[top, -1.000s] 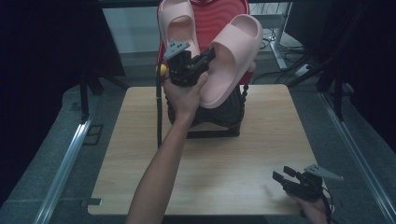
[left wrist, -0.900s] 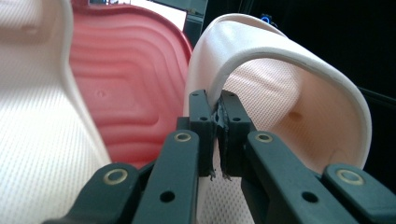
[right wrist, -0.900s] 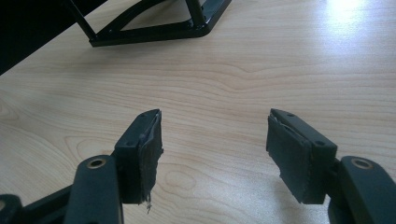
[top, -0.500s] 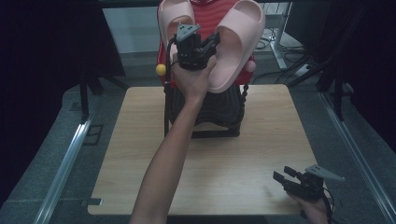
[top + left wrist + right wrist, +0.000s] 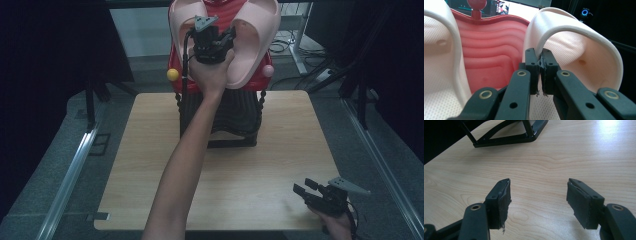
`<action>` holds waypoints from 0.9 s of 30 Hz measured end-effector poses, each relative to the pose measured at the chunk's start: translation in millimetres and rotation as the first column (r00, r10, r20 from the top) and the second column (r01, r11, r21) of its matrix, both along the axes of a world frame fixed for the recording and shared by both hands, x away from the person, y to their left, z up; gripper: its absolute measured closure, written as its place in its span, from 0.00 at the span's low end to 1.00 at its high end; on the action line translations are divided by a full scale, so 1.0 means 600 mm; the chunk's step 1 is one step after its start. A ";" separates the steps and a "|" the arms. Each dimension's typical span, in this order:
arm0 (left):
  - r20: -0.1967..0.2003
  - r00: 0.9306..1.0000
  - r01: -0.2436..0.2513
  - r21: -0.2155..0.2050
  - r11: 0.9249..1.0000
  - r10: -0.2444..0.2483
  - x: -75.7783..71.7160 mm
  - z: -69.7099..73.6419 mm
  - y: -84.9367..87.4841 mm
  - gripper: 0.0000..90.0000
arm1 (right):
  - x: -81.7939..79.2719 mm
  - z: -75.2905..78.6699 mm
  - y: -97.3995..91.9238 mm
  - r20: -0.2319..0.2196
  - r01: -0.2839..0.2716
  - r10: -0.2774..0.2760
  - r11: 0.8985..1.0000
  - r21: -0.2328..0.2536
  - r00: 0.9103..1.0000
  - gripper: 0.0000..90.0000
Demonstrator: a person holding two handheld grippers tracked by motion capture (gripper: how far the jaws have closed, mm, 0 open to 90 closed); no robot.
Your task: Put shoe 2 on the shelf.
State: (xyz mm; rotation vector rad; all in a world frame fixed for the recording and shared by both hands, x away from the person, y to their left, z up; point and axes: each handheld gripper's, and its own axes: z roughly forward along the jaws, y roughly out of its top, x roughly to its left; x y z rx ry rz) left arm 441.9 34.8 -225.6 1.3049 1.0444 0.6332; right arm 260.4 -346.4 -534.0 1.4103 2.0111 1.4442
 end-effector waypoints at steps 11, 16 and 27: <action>0.004 0.999 -0.051 0.014 0.999 0.051 0.033 0.017 -0.023 0.95 | -0.007 0.002 -0.008 0.001 0.014 -0.014 1.000 0.011 1.000 0.40; 0.000 0.997 -0.077 0.010 0.997 0.077 0.045 0.011 -0.028 0.95 | -0.010 0.002 -0.009 0.001 0.018 -0.018 1.000 0.018 1.000 0.40; -0.019 0.993 -0.113 0.016 0.994 0.113 0.055 0.000 -0.026 0.95 | -0.011 0.002 -0.005 0.000 0.012 -0.012 1.000 0.015 1.000 0.40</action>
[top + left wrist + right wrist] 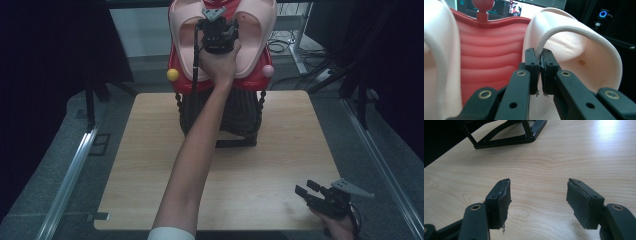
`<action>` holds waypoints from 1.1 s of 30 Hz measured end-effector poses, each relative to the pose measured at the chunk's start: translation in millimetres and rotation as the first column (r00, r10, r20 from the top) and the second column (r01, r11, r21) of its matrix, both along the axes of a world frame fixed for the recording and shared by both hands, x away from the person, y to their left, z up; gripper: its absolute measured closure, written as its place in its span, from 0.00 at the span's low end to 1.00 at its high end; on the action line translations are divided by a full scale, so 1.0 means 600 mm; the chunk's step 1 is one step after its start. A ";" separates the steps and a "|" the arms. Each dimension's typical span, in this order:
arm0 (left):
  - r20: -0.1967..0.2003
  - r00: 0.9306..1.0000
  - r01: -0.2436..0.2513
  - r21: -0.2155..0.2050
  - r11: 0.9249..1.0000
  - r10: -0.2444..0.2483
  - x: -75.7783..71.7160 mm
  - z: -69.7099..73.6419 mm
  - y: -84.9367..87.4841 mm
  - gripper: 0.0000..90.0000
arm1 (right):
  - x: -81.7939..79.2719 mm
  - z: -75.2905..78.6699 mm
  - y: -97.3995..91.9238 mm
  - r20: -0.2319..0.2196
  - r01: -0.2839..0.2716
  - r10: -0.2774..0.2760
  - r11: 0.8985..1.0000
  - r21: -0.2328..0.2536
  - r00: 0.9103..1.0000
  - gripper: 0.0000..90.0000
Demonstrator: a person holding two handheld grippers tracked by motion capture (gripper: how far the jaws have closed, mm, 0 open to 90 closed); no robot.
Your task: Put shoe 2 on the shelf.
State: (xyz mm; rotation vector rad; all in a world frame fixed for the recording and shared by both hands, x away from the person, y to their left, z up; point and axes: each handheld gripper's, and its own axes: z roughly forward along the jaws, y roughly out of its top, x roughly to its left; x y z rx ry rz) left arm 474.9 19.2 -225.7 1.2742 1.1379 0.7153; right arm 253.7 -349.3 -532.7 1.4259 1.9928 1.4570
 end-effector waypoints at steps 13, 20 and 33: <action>-0.010 0.999 -0.032 -0.008 0.999 0.032 0.003 -0.008 0.006 0.92 | 0.001 0.000 0.000 0.005 -0.003 0.003 1.000 -0.003 1.000 0.40; -0.009 0.999 -0.050 0.005 0.999 0.050 -0.002 -0.007 0.009 0.86 | 0.001 -0.002 0.003 -0.001 -0.009 0.009 1.000 -0.004 1.000 0.40; -0.011 1.000 -0.011 0.000 1.000 0.011 -0.013 -0.013 0.027 0.59 | 0.001 -0.001 0.007 0.002 -0.010 0.010 1.000 -0.009 1.000 0.40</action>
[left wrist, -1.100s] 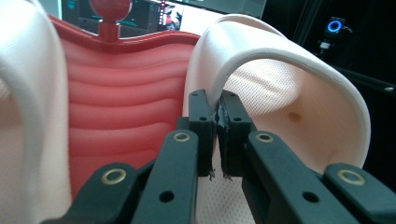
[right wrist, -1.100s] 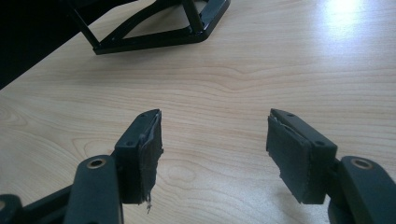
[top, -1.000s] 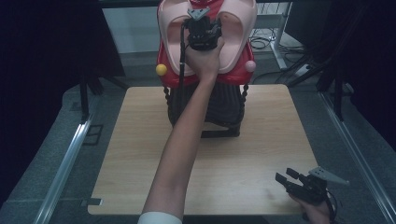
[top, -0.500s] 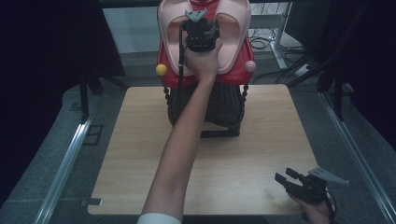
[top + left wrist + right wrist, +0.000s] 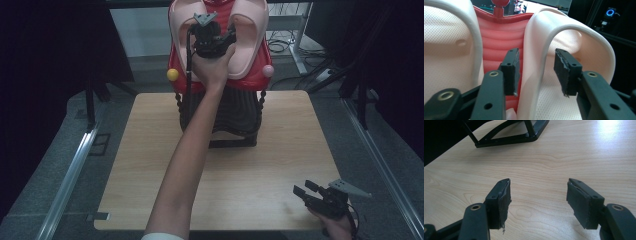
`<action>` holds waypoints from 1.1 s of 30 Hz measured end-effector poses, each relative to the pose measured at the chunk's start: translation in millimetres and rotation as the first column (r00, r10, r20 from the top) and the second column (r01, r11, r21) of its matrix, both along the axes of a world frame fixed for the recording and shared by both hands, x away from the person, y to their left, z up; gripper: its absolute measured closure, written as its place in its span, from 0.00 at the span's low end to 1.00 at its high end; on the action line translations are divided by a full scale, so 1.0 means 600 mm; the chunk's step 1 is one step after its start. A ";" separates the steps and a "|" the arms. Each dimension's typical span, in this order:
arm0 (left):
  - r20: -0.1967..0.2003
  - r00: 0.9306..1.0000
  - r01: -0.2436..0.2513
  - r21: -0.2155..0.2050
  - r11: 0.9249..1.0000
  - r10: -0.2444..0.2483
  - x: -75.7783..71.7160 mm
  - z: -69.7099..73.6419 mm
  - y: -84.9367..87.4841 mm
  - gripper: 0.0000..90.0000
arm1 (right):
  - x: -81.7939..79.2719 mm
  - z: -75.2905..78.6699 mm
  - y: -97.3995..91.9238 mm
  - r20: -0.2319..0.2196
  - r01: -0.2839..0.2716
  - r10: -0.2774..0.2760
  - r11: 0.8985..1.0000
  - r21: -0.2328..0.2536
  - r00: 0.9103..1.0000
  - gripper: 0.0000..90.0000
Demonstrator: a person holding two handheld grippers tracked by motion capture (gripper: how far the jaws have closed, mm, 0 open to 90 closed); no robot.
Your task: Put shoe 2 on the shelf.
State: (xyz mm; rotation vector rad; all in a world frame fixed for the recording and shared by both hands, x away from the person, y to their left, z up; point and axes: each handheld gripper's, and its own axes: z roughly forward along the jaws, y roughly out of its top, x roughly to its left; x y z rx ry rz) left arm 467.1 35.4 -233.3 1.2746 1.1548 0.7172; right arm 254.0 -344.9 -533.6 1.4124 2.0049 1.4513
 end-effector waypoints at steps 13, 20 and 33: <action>0.039 0.993 0.112 0.007 0.994 -0.112 -0.053 0.003 0.020 0.55 | -0.002 0.001 0.002 0.000 0.002 -0.002 1.000 -0.010 1.000 0.40; 0.048 0.984 0.172 -0.011 0.985 -0.171 -0.081 -0.012 0.036 0.55 | -0.002 -0.001 0.007 -0.005 -0.001 0.001 1.000 -0.017 1.000 0.40; 0.064 0.952 0.302 -0.039 0.953 -0.299 -0.139 -0.047 0.057 0.55 | -0.002 -0.005 0.014 -0.010 -0.011 0.010 0.999 -0.034 1.000 0.40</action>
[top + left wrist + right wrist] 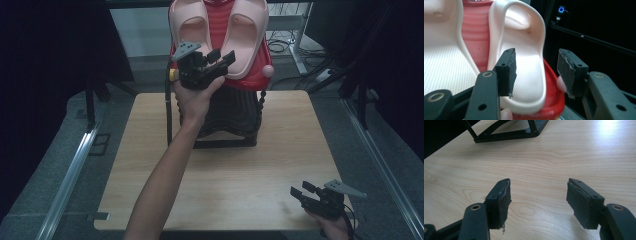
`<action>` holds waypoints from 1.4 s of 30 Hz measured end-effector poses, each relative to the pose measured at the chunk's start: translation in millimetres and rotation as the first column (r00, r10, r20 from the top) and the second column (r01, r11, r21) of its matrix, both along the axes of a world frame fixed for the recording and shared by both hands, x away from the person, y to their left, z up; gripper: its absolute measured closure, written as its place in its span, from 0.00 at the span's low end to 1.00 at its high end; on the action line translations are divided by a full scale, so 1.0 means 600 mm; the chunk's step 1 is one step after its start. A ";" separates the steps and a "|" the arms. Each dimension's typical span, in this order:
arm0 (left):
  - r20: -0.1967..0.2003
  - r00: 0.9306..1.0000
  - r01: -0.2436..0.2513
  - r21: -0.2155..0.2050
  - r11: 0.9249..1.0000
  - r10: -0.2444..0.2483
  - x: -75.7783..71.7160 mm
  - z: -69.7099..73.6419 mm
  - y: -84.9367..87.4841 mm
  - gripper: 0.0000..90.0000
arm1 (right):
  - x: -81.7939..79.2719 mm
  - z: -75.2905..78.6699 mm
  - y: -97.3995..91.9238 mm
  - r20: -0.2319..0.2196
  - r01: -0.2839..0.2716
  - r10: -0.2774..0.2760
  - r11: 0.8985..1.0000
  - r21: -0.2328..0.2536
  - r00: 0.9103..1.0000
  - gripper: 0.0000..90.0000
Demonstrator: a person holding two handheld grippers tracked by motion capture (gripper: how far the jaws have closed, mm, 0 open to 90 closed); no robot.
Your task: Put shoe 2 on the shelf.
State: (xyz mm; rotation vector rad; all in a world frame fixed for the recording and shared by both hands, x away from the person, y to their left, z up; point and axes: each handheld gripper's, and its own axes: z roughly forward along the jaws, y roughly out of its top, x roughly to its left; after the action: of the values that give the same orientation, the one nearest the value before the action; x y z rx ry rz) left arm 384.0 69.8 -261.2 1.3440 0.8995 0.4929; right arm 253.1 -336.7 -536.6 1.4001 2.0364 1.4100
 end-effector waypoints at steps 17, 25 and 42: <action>-0.038 0.996 0.086 0.051 0.995 -0.084 -0.094 -0.101 0.047 0.54 | -0.002 0.001 0.006 0.003 -0.001 0.001 1.000 -0.010 1.000 0.40; -0.086 0.989 0.125 0.049 0.991 -0.121 -0.130 -0.180 0.079 0.53 | -0.001 -0.003 0.012 -0.005 -0.010 0.010 1.000 -0.023 1.000 0.40; -0.188 0.979 0.098 0.115 0.989 -0.075 -0.199 -0.328 0.144 0.48 | -0.001 -0.005 0.024 -0.012 -0.029 0.028 0.999 -0.039 1.000 0.38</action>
State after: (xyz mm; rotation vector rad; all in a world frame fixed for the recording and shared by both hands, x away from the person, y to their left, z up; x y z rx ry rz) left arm 264.5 156.0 -458.3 1.5543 0.9683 0.3666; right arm 252.7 -322.5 -539.8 1.3720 2.0880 1.3687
